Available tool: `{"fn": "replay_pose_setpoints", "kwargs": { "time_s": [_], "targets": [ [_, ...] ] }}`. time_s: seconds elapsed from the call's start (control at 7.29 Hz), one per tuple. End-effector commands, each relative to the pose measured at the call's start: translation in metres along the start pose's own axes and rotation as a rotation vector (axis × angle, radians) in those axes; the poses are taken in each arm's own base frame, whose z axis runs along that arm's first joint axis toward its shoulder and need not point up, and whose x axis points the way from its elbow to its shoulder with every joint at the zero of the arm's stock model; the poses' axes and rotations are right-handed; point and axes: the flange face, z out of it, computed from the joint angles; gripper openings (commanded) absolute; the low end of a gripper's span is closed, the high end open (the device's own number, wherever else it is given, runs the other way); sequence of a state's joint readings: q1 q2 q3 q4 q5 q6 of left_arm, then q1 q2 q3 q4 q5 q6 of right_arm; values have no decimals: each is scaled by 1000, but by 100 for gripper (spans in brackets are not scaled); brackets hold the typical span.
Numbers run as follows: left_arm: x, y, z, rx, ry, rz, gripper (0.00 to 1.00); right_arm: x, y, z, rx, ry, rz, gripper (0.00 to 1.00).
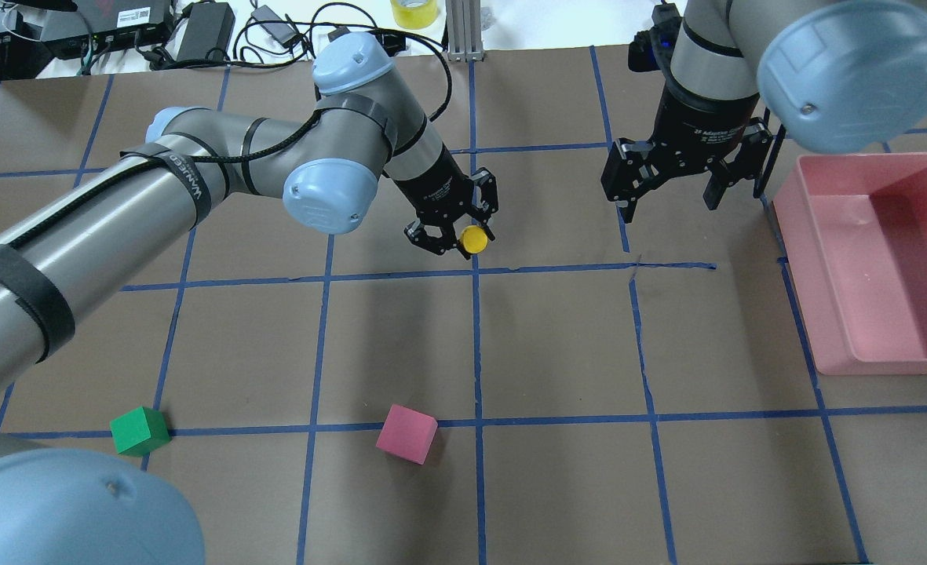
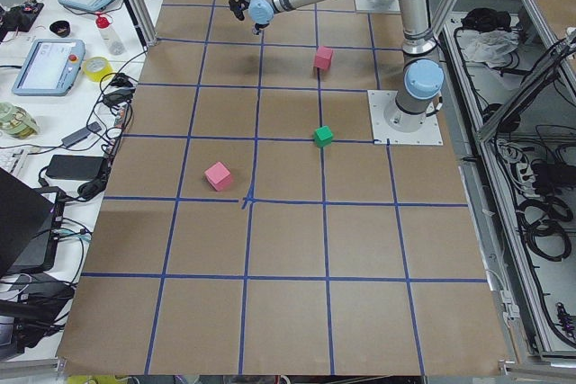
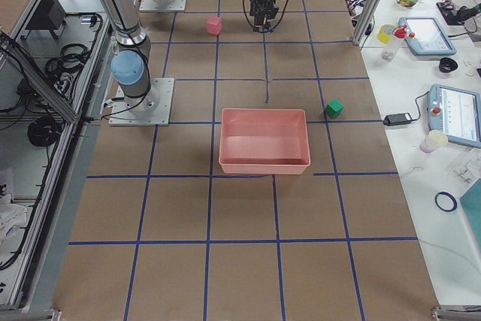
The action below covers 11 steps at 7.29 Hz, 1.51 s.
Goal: Align button upright
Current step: 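Lift and rotate the button with the left gripper, cap facing up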
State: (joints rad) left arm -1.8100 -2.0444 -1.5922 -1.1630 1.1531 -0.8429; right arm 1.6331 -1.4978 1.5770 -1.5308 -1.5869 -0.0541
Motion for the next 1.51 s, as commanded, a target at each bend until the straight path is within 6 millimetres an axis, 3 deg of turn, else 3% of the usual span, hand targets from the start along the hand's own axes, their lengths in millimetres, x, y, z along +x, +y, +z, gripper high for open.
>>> {"fn": "replay_pose_setpoints", "kwargs": {
  "time_s": [0.0, 0.69, 1.1, 1.37],
  "targets": [
    [-5, -7, 19, -52, -36, -200, 30, -1, 0, 0, 1, -2, 0, 100],
    [4, -21, 47, -164, -12, -256, 32, 0, 0, 0, 1, 2, 0, 100],
    [-12, -45, 38, -181, -16, -244, 32, 0, -1, 1, -1, 5, 0, 100],
    [-15, -45, 45, -218, -5, -262, 34, 0, -1, 1, -1, 5, -2, 100]
  ]
}}
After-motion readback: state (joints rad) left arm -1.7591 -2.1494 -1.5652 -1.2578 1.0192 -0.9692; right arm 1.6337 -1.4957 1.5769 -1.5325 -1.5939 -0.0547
